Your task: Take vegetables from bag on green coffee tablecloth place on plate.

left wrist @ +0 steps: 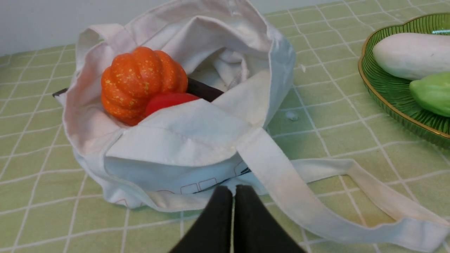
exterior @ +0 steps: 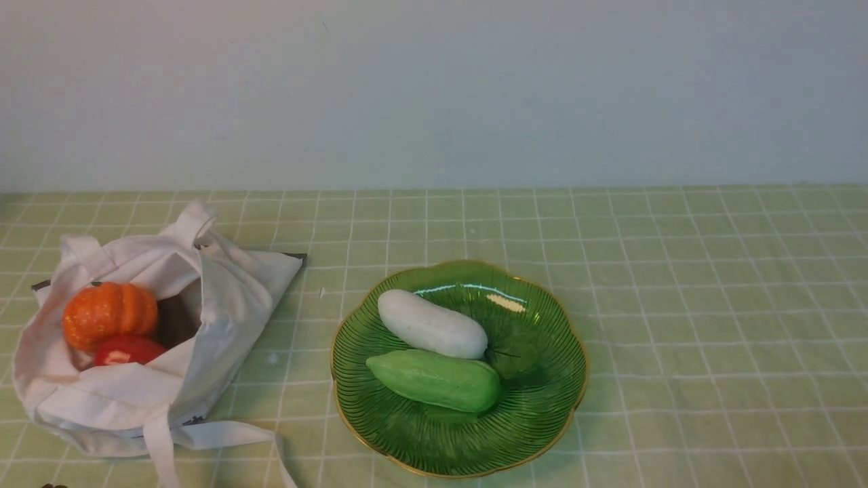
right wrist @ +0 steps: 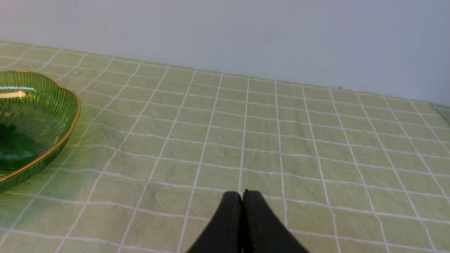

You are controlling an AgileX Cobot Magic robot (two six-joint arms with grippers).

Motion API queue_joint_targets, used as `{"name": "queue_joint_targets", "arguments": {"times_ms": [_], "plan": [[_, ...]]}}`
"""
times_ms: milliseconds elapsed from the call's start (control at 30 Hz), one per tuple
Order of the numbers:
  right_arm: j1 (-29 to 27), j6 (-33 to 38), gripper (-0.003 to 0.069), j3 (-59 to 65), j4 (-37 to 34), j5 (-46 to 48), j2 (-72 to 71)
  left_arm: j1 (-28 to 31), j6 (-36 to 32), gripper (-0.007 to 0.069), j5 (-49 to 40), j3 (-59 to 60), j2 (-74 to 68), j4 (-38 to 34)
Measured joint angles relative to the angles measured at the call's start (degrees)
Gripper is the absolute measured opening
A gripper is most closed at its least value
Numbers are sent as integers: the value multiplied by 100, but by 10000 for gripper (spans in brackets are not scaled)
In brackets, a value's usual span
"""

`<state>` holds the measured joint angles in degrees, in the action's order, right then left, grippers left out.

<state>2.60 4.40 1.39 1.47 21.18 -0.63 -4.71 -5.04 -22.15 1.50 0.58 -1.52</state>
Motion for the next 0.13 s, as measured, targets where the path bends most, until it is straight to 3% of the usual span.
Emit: {"name": "queue_joint_targets", "arguments": {"times_ms": [133], "plan": [[0, 0, -15, 0, 0, 0, 0, 0, 0, -5, 0, 0, 0, 0]]}}
